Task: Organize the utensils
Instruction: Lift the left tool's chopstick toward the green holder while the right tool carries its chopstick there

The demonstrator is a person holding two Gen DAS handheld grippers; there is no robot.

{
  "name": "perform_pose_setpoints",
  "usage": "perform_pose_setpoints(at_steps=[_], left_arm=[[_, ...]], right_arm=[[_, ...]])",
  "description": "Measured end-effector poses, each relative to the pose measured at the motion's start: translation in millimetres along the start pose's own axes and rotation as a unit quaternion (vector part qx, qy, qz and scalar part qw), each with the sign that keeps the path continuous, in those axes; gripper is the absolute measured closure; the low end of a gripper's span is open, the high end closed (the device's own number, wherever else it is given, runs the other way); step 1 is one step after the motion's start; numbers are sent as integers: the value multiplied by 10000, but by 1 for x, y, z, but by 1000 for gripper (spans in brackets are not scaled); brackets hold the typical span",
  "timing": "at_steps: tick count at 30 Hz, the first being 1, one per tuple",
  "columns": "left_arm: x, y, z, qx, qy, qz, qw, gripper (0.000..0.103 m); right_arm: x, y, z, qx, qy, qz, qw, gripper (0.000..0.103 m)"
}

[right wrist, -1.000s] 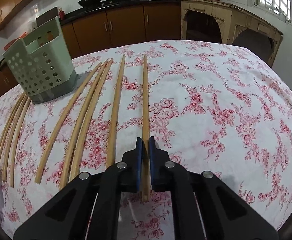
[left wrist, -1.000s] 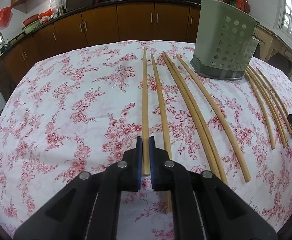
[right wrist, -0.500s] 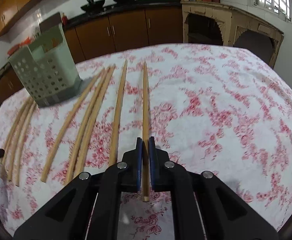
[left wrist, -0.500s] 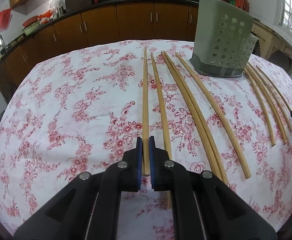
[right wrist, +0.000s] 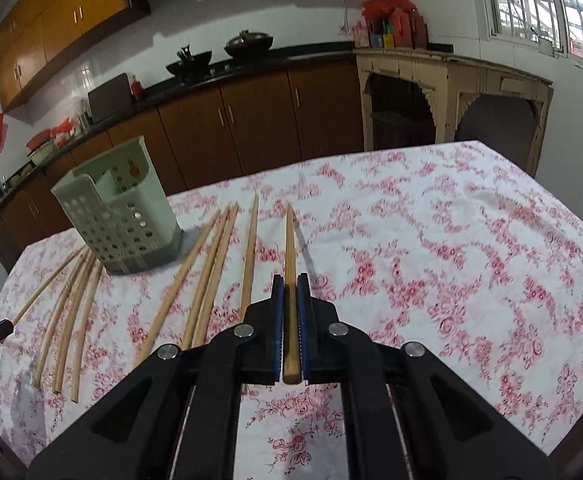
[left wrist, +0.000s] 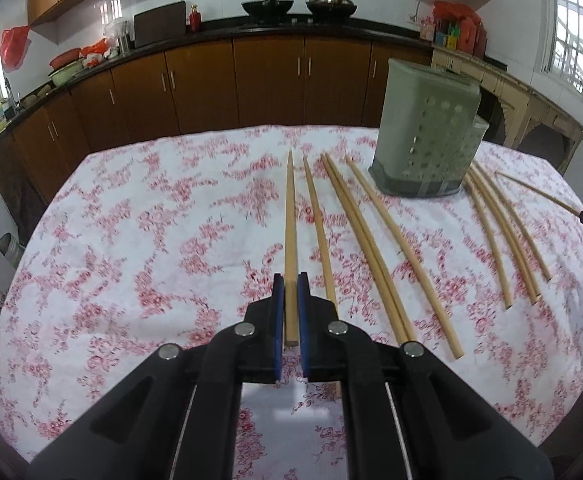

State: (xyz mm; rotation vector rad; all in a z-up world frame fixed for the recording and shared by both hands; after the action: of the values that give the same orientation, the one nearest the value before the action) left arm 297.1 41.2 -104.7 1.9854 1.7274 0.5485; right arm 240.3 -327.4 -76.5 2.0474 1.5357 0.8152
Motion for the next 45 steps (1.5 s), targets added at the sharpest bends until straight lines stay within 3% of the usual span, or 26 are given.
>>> perform_pose_setpoints(at_steps=[8, 22, 29, 38, 45], left_arm=[[1, 23, -38, -607, -106, -144, 9980, 95], [2, 62, -93, -1578, -162, -313, 9868, 95], [7, 85, -109, -1820, -66, -404, 9824, 96], [18, 107, -115, -1829, -18, -567, 9815, 96], [15, 121, -133, -1921, 78, -423, 9804, 96]], right_arm=[[2, 17, -20, -426, 34, -3, 9991, 96], [10, 54, -53, -1086, 134, -40, 9940, 96], [13, 73, -59, -1258, 204, 5, 9918, 96], [11, 90, -57, -1265, 151, 105, 9918, 96], [16, 105, -65, -1228, 150, 84, 9923, 96]])
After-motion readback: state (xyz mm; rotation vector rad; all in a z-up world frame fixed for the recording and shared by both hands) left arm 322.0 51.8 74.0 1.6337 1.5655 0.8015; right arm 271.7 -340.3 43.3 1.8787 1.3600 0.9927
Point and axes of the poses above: each gripper's, at about its wrist camera, not at the fingertips, and z roughly the way its jaws point, x to its left, y to its top, the point moved 9 cm from there along z, roughly the way its jaws point, and after that the axes turned 9 degrees about x, right-handed, at the moved point
